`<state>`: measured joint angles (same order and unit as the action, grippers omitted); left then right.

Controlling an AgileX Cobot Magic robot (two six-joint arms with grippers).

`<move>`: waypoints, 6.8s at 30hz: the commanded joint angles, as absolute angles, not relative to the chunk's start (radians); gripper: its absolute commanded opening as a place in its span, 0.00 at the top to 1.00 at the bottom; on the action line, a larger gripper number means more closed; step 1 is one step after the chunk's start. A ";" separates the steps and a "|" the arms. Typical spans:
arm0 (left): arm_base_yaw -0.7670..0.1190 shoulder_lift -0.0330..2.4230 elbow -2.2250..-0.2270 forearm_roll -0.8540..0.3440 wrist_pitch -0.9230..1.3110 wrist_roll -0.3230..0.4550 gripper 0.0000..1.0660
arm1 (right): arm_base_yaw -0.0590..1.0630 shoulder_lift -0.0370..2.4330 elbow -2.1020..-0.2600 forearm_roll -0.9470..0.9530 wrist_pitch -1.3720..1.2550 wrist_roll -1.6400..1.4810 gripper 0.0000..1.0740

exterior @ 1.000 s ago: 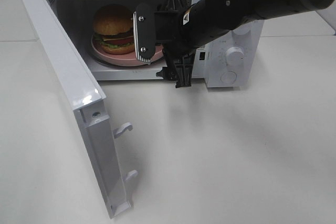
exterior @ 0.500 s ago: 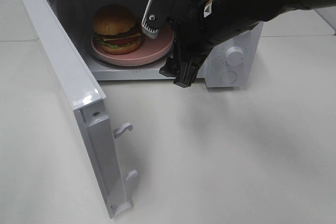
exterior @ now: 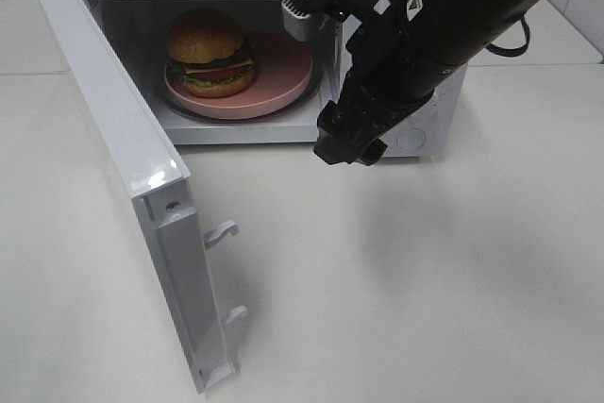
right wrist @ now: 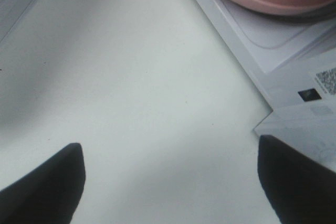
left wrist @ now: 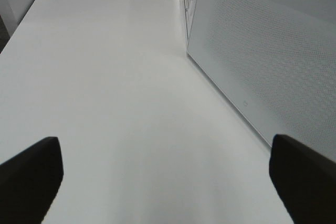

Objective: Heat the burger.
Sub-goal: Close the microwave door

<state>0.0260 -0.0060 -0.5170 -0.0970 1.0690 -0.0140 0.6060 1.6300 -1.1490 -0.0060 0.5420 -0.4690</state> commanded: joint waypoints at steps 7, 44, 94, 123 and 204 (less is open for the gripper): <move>0.022 -0.020 -0.516 -0.101 1.069 -0.013 0.06 | 0.605 1.542 -1.145 -0.158 0.751 -0.208 0.28; 0.022 -0.020 -0.516 -0.101 1.069 -0.013 0.06 | 0.395 1.148 -0.916 -0.178 0.944 0.000 0.29; 0.022 -0.020 -0.516 -0.101 1.069 -0.013 0.06 | 0.197 0.079 -0.497 -0.129 0.964 0.152 0.29; 0.022 -0.018 -0.516 -0.101 1.069 -0.013 0.06 | 0.013 -0.034 -0.490 -0.074 0.961 0.030 0.29; 0.022 0.480 -0.220 -0.098 -0.210 -0.020 1.00 | 0.013 -0.034 -0.490 -0.074 0.961 0.030 0.30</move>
